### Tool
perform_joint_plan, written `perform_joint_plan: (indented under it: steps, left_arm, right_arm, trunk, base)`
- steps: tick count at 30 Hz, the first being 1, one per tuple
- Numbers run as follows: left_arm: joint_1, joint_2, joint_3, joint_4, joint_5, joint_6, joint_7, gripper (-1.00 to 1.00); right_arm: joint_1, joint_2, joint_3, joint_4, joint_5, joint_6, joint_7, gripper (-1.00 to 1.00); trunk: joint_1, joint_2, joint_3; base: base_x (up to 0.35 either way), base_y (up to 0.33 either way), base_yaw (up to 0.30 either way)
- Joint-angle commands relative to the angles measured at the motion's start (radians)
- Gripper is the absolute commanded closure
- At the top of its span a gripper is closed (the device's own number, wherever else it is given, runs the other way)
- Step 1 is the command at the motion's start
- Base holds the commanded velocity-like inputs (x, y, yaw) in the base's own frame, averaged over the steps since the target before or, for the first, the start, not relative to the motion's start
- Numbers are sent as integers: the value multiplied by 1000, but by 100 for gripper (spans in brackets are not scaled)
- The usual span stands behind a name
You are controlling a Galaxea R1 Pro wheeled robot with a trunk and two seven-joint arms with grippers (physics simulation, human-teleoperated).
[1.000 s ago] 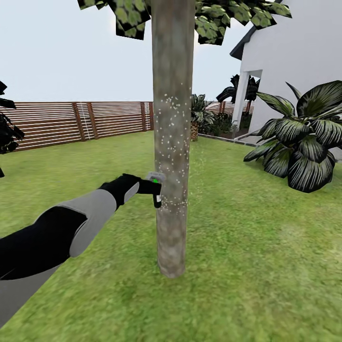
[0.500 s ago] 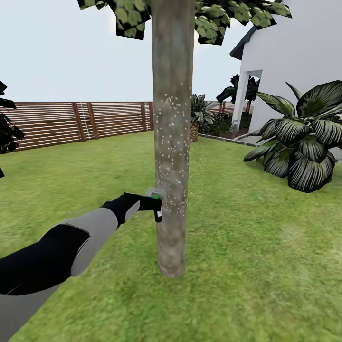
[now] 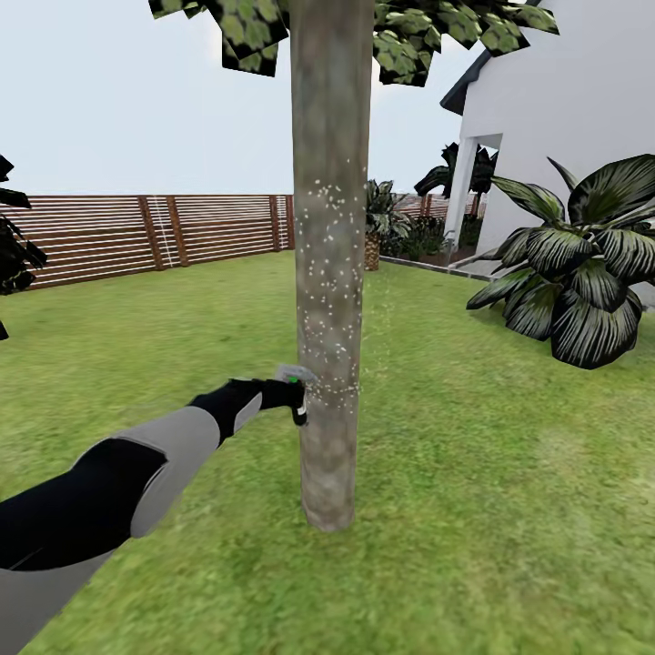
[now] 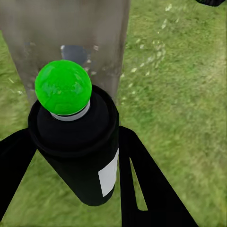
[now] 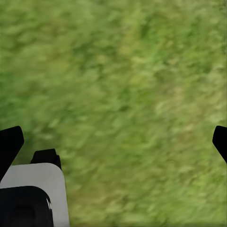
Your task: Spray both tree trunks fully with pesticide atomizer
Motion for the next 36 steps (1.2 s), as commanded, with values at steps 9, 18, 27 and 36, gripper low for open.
perform_joint_plan:
  steps: [9, 18, 27, 36]
  left_arm:
    - [0, 131, 2, -3, 3, -25, 0, 100]
    - [0, 136, 1, -11, 5, -26, 0, 100]
    - [0, 137, -1, -302, 7, 159, 3, 100]
    - [0, 139, 40, -616, 6, 410, 7, 100]
  right_arm:
    - [0, 0, 0, 0, 0, 0, 0, -100]
    - [0, 0, 0, 0, 0, 0, 0, -100]
    - [0, 0, -1, 0, 0, 0, 0, -100]
    - [0, 0, -2, 0, 0, 0, 0, -100]
  trunk:
    - [0, 0, 0]
    - [0, 0, 0]
    - [0, 0, 0]
    - [0, 0, 0]
  base:
    - [0, 0, 0]
    - [70, 0, 0]
    - [3, 0, 0]
    - [0, 0, 0]
